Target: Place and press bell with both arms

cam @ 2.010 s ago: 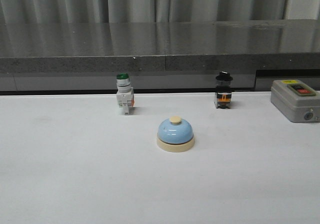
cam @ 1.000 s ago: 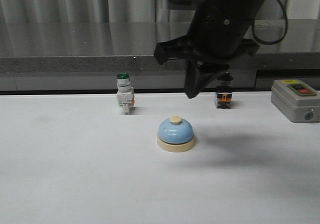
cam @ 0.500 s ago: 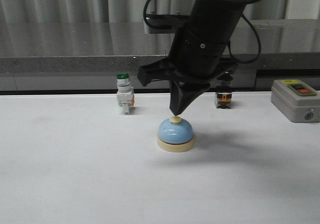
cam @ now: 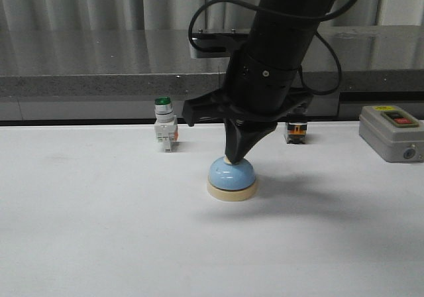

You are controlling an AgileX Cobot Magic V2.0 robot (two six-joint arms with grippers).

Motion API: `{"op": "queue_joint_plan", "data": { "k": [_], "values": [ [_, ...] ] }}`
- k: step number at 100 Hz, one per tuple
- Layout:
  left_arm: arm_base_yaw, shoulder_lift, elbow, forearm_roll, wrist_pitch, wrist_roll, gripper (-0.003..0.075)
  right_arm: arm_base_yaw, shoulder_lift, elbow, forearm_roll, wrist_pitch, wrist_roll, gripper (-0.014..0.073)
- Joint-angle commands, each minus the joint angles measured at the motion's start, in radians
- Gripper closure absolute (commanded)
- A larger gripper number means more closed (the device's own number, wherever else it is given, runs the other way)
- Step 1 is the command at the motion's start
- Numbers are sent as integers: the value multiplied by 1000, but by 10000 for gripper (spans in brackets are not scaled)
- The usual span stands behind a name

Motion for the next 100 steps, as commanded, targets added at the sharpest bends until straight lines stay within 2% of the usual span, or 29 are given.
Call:
{"op": "queue_joint_plan", "data": {
  "k": [1,24,47,73,100],
  "values": [
    [3,-30,41,1,-86,-10,741,-1,-98,-36,-11,-16,-10,654],
    [3,-30,41,1,-86,-10,741,-33,-215,-36,-44,-15,-10,654],
    [3,-30,41,1,-86,-10,741,-136,-346,10,-53,-28,-9,654],
    [3,-30,41,1,-86,-10,741,-280,-565,196,-54,-147,-9,654],
    [3,-30,41,1,-86,-10,741,-430,-877,445,-54,-271,-8,654]
  ]
}}
